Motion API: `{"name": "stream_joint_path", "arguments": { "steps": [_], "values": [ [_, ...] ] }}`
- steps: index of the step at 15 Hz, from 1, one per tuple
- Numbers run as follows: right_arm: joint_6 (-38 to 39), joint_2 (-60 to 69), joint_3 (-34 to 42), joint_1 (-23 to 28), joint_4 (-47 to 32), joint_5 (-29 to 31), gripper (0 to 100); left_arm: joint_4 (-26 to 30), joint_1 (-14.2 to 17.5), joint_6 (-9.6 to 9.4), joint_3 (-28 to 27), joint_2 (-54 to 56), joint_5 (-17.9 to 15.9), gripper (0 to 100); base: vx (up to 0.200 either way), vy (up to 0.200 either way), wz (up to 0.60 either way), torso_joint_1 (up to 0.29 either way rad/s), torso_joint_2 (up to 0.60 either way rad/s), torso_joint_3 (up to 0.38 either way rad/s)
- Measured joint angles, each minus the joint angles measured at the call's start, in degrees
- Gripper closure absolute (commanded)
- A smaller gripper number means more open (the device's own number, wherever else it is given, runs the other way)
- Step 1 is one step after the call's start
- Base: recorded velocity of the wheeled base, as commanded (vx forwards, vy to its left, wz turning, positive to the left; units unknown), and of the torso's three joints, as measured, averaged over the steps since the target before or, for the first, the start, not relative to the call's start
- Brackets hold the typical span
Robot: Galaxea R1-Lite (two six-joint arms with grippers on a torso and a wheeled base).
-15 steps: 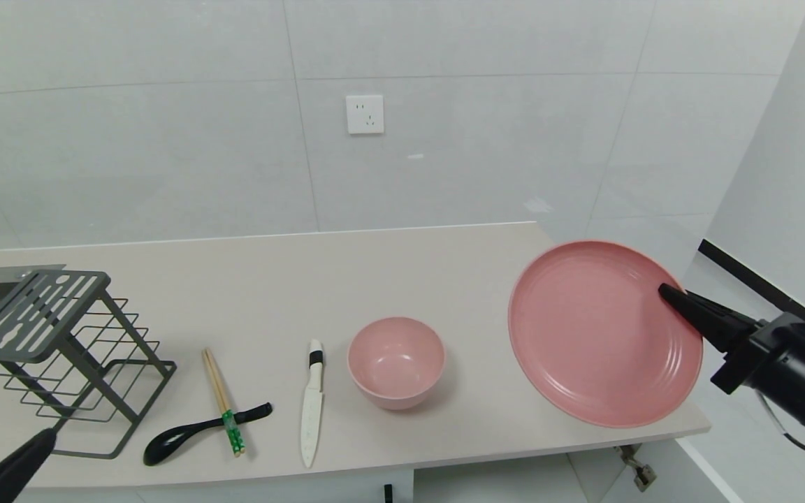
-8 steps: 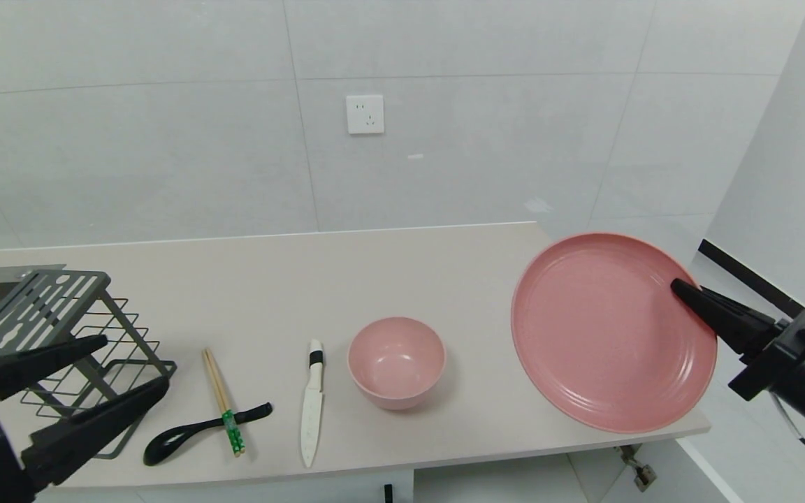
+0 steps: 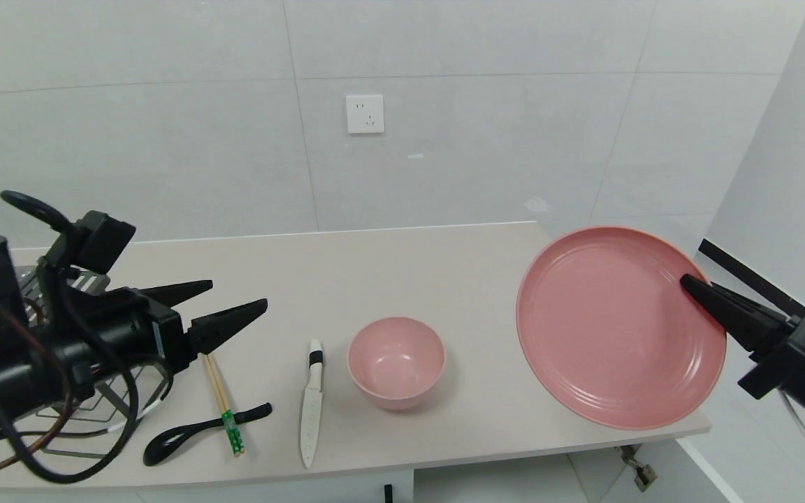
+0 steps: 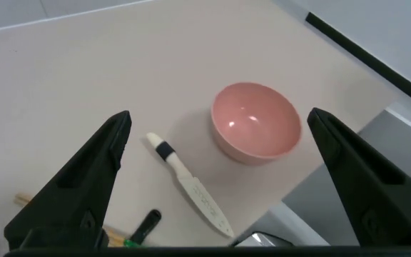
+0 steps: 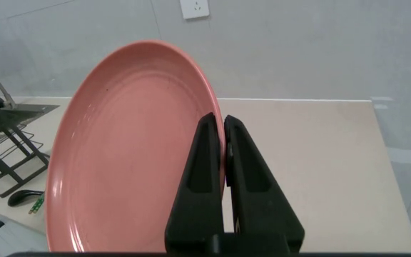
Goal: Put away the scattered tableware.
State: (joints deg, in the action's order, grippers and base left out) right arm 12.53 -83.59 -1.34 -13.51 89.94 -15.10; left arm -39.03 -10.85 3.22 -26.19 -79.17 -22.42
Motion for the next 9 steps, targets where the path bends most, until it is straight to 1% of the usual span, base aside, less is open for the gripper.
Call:
{"name": "stream_joint_path", "arguments": {
  "steps": [1, 2, 4, 6, 9],
  "values": [
    [0.0, 0.0, 0.0, 0.0, 0.0, 0.0, 100, 0.1, -0.1, 0.39, -1.6, -2.3, 0.4, 0, 0.0, 0.0, 0.0, 0.0, 0.0, 0.0],
    [0.0, 0.0, 0.0, 0.0, 0.0, 0.0, 100, -0.2, -0.3, 1.4, -2.9, -4.2, 0.4, 0, 0.0, 0.0, 0.0, 0.0, 0.0, 0.0],
    [0.0, 0.0, 0.0, 0.0, 0.0, 0.0, 100, -0.8, -0.5, 5.29, -6.1, -8.2, 0.2, 0, 0.0, 0.0, 0.0, 0.0, 0.0, 0.0],
    [-0.1, 0.0, 0.0, 0.0, 0.0, 0.0, 100, -0.8, -0.7, 5.92, -7.7, -11.4, 0.4, 0, 0.0, 0.0, 0.0, 0.0, 0.0, 0.0],
    [0.0, -0.1, 0.0, 0.0, 0.0, 0.0, 100, -1.0, -1.7, 5.97, -8.8, -16.3, 0.8, 0, 0.0, 0.0, 0.0, 0.0, 0.0, 0.0]
  ]
}}
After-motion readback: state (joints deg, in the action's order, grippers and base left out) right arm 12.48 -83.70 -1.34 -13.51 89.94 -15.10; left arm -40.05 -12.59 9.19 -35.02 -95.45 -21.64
